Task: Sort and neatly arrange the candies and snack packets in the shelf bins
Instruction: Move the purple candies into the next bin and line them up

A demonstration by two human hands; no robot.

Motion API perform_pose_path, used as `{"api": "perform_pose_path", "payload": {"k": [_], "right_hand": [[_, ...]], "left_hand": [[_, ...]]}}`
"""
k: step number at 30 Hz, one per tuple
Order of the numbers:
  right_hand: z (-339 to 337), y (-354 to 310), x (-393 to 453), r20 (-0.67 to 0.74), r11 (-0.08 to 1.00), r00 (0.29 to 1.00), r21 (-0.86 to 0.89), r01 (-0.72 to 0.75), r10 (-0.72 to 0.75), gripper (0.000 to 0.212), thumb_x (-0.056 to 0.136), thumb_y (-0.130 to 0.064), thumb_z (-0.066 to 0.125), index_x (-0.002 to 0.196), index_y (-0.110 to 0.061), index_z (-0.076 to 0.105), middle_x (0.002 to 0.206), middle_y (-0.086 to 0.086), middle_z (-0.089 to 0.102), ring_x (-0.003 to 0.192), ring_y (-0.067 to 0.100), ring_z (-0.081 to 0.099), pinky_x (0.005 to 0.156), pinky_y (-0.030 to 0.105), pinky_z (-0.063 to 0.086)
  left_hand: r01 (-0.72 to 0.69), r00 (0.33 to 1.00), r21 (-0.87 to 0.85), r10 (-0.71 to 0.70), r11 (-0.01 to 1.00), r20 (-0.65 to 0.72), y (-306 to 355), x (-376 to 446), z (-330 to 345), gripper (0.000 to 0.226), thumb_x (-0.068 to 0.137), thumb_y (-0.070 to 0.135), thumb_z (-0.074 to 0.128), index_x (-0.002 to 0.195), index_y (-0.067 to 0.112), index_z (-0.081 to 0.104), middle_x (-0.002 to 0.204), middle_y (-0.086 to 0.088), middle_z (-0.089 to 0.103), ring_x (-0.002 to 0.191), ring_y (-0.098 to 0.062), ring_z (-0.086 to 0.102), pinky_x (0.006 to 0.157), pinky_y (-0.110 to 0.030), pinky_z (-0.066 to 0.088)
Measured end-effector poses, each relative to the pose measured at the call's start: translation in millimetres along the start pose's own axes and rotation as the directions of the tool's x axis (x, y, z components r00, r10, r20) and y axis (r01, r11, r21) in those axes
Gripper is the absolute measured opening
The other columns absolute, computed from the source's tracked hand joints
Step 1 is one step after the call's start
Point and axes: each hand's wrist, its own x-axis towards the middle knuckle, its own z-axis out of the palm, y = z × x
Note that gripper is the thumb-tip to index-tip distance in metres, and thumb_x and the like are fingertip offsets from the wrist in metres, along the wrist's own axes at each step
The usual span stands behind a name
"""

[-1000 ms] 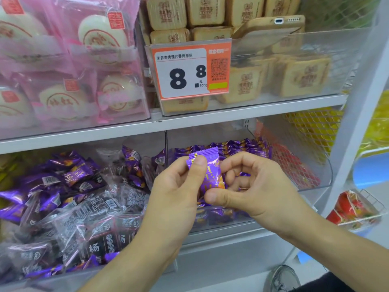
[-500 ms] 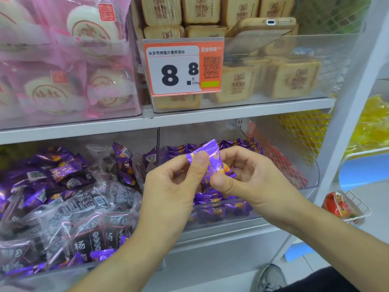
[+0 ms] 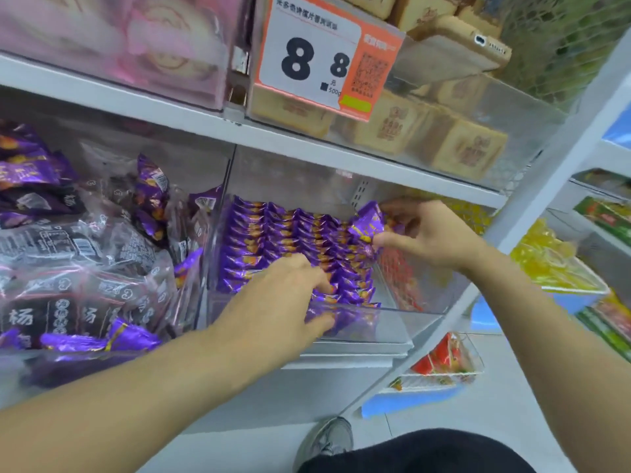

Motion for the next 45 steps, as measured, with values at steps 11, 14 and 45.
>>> {"api": "perform_pose_path", "payload": {"k": [11, 14, 45], "right_hand": [[25, 55, 57, 0.301, 0.735, 0.880, -0.674, -0.077, 0.368, 0.055, 0.087, -0.035, 0.072, 0.138, -0.038, 0.049, 0.130, 0.009, 0.048, 0.126, 0.037, 0.044, 0.104, 0.043, 0.041], [34, 45, 59, 0.314, 0.693, 0.853, -0.717, -0.074, 0.417, 0.056, 0.093, -0.034, 0.066, 0.145, -0.034, 0.043, 0.138, 0.010, 0.044, 0.131, 0.036, 0.037, 0.108, 0.043, 0.033], [54, 42, 49, 0.335, 0.746, 0.915, -0.663, 0.060, 0.225, 0.034, 0.084, -0.038, 0.073, 0.087, -0.004, 0.069, 0.089, 0.011, 0.067, 0.086, 0.030, 0.061, 0.069, 0.032, 0.047]], "left_hand": [[0.077, 0.996, -0.002, -0.077, 0.997, 0.032, -12, 8, 1, 0.011, 0.087, 0.026, 0.067, 0.098, 0.027, 0.072, 0.089, 0.011, 0.055, 0.089, -0.013, 0.055, 0.082, -0.031, 0.049], [0.089, 0.996, -0.045, -0.088, 0.995, 0.024, -15, 8, 1, 0.011, 0.086, 0.023, 0.069, 0.095, 0.026, 0.074, 0.085, 0.010, 0.061, 0.086, -0.013, 0.059, 0.080, -0.031, 0.052], [0.080, 0.997, -0.100, -0.078, 0.992, 0.023, -19, 10, 3, 0.011, 0.089, 0.027, 0.067, 0.096, 0.028, 0.075, 0.077, 0.015, 0.055, 0.082, -0.012, 0.060, 0.081, -0.032, 0.053]]}}
